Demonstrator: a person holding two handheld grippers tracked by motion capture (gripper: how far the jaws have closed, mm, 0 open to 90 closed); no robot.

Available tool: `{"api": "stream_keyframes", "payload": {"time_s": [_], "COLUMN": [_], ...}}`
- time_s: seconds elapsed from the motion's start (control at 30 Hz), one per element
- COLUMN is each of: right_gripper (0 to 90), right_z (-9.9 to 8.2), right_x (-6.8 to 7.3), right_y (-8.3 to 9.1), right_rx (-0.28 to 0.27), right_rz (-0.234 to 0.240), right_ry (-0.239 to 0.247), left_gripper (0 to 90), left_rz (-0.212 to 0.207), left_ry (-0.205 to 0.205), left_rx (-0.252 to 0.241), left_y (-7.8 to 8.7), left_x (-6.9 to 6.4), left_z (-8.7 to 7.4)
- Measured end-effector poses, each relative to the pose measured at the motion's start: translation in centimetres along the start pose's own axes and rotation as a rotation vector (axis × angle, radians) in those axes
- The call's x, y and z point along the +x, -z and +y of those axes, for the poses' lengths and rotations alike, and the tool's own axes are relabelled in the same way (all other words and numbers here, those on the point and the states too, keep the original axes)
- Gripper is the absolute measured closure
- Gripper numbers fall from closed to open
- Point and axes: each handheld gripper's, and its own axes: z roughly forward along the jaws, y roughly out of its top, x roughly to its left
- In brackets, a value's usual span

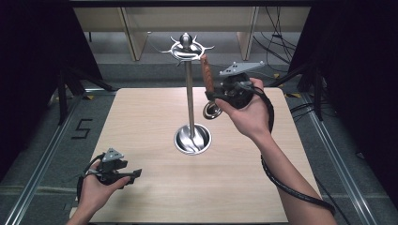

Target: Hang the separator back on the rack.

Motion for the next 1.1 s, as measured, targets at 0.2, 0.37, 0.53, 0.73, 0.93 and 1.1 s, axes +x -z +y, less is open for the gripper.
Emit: {"api": "stream_keyframes", "payload": {"time_s": [0.2,0.37,0.53,0.73,0.93,1.1], "right_gripper": [69.9,69.9,69.9,69.8,69.3,63.7], "right_z": [0.3,0.4,0.4,0.2,-0.1,-0.3], "right_x": [0.0,0.3,0.4,0.4,0.5,0.3], "right_y": [-0.5,-1.0,-1.3,-1.5,-1.4,-1.1], "right_rx": [-0.013,-0.019,-0.023,-0.034,-0.023,-0.049], "right_rz": [-0.006,-0.003,0.003,0.003,0.006,0.01], "right_ry": [0.003,-0.032,-0.041,-0.029,-0.052,-0.057], "left_gripper": [30.9,30.9,30.9,30.9,30.9,30.9], "left_rz": [0.006,-0.001,-0.003,-0.003,-0.003,-0.002], "left_ry": [-0.003,-0.006,-0.015,-0.01,-0.007,-0.011], "left_rx": [0.002,0.001,0.01,0.006,0.005,0.009], "left_y": [0.0,0.0,0.1,0.1,0.1,0.1], "left_x": [0.0,0.0,0.1,0.1,0.1,0.1], "left_z": [0.0,0.0,0.0,0.0,0.0,0.0]}}
